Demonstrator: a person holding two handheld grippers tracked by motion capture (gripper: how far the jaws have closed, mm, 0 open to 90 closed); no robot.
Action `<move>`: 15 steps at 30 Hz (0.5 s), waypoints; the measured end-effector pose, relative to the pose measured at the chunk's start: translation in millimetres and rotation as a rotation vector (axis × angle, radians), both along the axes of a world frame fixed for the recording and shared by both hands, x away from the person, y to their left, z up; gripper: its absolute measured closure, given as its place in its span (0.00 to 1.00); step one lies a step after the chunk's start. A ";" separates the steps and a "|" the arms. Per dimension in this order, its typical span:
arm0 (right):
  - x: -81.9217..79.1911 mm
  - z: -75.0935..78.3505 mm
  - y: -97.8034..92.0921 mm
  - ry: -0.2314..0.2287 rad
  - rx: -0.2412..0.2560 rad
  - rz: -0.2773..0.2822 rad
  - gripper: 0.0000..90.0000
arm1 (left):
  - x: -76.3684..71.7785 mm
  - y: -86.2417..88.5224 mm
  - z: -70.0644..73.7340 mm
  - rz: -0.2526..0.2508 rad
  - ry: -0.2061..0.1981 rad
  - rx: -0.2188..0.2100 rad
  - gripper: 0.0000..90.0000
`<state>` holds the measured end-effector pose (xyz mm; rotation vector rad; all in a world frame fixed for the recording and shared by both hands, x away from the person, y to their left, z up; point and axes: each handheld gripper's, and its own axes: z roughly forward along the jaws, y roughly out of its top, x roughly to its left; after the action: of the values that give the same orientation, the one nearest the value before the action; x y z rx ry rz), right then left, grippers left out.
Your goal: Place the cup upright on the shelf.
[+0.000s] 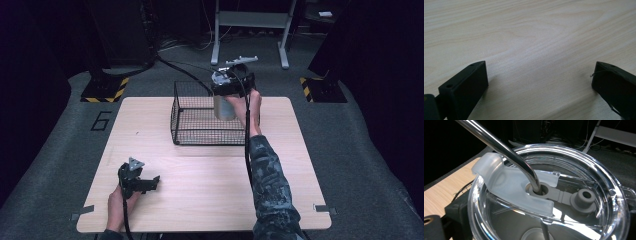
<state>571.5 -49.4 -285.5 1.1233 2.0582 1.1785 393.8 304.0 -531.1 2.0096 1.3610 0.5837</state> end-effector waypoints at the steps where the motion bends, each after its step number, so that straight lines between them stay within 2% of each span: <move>1: 0.7 -0.8 1.3 0.006 0.014 -0.011 0.04 | 0.0 0.0 0.0 0.000 0.000 0.000 0.00; 9: 9.2 -7.2 3.4 0.008 0.014 -0.019 0.04 | -0.3 -0.5 -0.2 0.004 0.001 -0.007 0.00; 15: 16.6 -15.4 8.0 0.026 0.016 -0.038 0.04 | -0.3 -0.6 -0.2 0.004 0.001 -0.007 0.00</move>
<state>588.1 -41.5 -300.9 1.1861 2.0415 1.1697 393.5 303.4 -531.3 2.0018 1.3666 0.5791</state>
